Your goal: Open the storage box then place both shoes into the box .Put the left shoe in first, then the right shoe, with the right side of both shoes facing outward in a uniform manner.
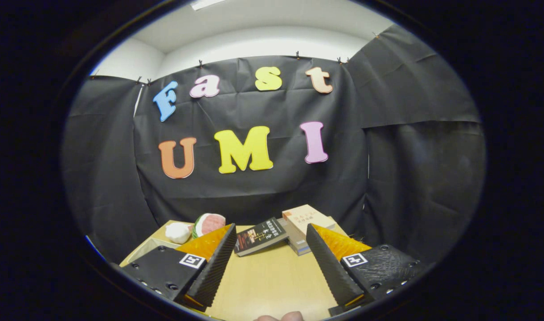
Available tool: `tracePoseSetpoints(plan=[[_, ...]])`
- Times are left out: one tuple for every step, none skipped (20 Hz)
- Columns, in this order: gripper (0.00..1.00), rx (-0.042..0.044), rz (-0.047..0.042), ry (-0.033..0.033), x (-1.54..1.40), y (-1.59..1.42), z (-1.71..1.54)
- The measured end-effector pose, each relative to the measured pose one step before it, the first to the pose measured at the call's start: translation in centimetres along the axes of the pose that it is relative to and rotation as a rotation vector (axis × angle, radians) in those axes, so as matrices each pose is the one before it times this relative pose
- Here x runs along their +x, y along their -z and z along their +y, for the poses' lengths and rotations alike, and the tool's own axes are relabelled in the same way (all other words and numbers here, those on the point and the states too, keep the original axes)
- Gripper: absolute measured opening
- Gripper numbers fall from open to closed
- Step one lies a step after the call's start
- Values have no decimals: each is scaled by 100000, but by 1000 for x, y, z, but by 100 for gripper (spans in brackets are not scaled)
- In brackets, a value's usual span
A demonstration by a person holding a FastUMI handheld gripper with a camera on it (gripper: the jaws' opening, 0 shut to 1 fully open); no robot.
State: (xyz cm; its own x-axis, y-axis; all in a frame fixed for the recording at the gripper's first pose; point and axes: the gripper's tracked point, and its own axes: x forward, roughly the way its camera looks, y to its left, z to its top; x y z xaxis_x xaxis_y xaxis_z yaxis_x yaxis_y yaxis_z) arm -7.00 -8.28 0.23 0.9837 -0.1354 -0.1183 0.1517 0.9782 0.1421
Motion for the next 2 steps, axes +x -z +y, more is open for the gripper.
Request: tracePoseSetpoints(plan=[[96, -348, -374, -112, -39, -53, 286], [96, -291, -310, -64, -52, -77, 406]])
